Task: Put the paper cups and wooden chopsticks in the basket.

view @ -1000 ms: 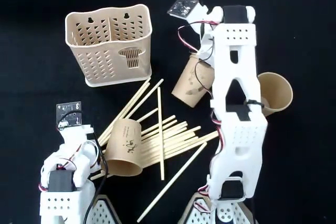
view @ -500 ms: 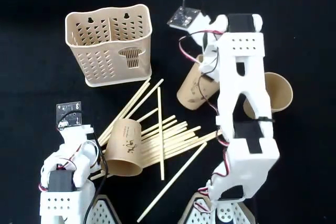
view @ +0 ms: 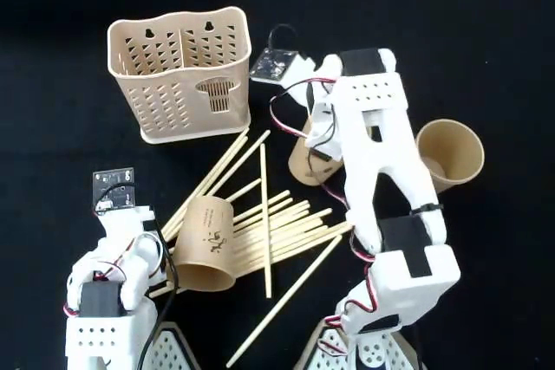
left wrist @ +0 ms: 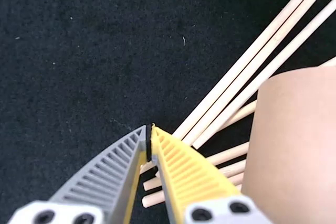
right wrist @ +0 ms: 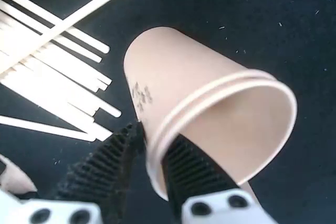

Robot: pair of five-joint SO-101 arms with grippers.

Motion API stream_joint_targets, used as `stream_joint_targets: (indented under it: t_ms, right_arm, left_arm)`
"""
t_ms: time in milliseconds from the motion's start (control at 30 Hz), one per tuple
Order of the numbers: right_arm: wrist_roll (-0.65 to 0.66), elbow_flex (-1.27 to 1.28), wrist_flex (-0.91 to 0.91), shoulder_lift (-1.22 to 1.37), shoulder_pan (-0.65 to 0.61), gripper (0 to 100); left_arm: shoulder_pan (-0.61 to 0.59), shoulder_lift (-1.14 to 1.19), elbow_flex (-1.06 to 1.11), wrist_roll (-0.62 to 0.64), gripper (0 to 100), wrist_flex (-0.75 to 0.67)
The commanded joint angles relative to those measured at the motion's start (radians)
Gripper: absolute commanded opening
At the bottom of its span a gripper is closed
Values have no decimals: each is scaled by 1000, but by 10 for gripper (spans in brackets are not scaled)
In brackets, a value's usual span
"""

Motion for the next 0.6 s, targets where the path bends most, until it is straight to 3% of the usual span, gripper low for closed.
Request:
stream_joint_targets:
  t_ms: [0,133,300,567]
  right_arm:
    - [-26,-1,-17,-38,-6,127]
    - [-26,-15,-14,-38,-3,7]
    - [-28,-117,52,-73,28,12]
    - [-23,-341,127,-282,178,12]
  left_arm:
    - [4,-5,16,-2,32,5]
    - [4,-5,16,-2,32,5]
    - [4,-5,16,-2,32,5]
    - [5,-5,16,-2,32,5]
